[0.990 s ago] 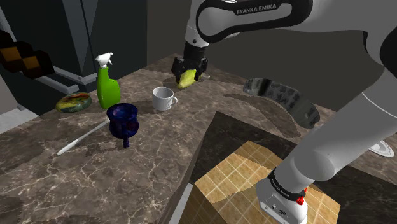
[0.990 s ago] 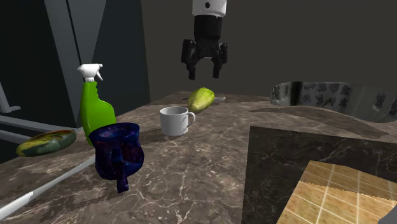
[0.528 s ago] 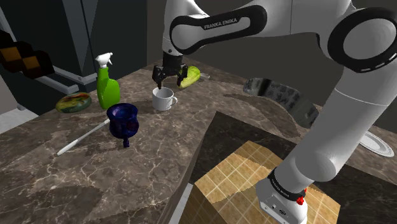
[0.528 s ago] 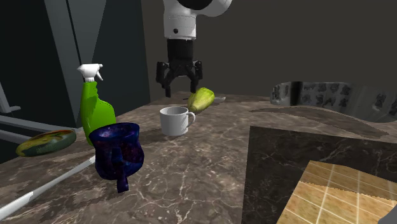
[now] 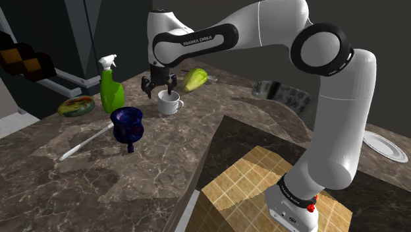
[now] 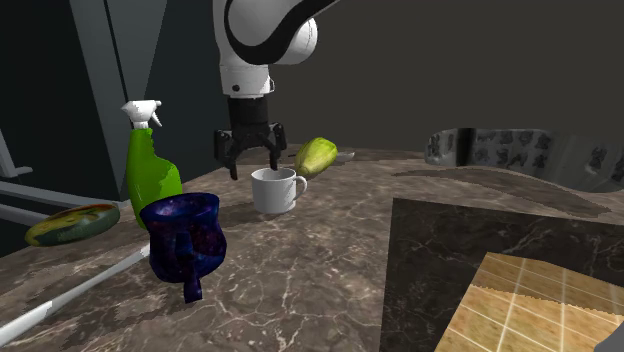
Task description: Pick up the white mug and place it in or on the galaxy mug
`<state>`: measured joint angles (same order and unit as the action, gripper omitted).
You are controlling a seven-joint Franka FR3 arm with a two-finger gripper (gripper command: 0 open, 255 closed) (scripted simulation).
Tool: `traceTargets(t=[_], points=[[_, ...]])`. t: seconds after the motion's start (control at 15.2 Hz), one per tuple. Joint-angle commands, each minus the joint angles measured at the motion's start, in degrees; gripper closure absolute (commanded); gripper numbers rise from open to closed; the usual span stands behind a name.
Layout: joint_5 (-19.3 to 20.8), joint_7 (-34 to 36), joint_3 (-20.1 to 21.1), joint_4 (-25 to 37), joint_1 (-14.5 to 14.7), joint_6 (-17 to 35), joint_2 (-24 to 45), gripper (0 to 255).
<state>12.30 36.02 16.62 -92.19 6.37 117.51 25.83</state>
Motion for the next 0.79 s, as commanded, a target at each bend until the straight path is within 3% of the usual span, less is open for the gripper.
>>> traceTargets(t=[0.0, 0.33, 0.73], points=[[0.46, 0.35, -0.21, 0.27, 0.25, 0.88, 1.24, 0], [1.21, 0.82, -0.64, -1.32, 0.30, 4.24, 3.08, 0], [1.21, 0.82, -0.64, -1.32, 0.30, 4.24, 3.08, 0]])
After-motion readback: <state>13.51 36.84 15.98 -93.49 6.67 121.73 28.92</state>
